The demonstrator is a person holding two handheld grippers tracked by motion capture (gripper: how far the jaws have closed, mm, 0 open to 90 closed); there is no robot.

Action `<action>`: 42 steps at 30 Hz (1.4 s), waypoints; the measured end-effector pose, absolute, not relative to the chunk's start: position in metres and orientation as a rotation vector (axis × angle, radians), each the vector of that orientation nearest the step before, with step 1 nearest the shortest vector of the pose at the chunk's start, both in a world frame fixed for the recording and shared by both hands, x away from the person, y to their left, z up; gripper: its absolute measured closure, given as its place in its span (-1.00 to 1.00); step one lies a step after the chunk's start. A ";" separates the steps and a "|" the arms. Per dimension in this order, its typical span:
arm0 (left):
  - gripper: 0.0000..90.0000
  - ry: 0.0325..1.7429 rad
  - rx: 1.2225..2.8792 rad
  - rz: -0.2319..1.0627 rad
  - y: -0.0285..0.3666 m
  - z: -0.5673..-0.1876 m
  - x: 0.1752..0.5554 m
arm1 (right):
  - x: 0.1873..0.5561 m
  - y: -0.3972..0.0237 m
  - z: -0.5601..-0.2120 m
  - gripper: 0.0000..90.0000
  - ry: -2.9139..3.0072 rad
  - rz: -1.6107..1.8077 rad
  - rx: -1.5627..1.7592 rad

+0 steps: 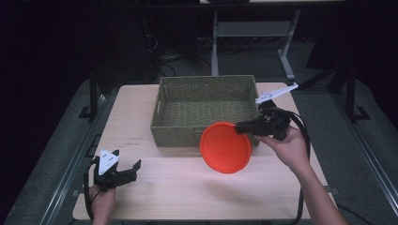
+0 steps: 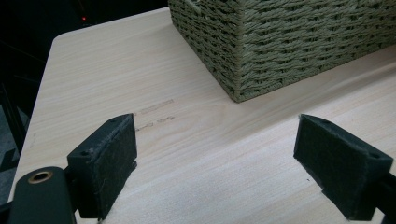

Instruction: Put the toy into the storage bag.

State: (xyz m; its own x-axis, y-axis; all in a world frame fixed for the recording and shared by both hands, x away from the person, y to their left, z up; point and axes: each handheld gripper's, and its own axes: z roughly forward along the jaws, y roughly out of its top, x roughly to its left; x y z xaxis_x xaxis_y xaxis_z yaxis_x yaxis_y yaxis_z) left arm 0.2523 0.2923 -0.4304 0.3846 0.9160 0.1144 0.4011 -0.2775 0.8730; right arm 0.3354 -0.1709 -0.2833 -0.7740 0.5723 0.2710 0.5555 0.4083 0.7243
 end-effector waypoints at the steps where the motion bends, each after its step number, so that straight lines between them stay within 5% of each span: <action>1: -0.71 1.139 1.850 0.823 0.292 -0.430 0.252 | 0.337 -0.169 -0.279 0.82 2.615 1.327 1.038; 26: -0.72 1.138 1.858 0.823 0.293 -0.430 0.252 | 0.386 -0.161 -0.211 0.82 2.516 1.317 1.083; 42: -0.72 1.145 1.843 0.811 0.294 -0.431 0.252 | 0.430 -0.152 -0.208 0.82 2.484 1.248 1.205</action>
State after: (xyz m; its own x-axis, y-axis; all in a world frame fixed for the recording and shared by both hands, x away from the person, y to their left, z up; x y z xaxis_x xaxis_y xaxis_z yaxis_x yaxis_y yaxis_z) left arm 0.2525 0.2938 -0.4306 0.3840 0.9174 0.1042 0.4031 -0.2681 0.8750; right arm 0.4300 -0.1519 -0.2082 -0.6784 0.6960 0.2354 0.6042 0.3461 0.7177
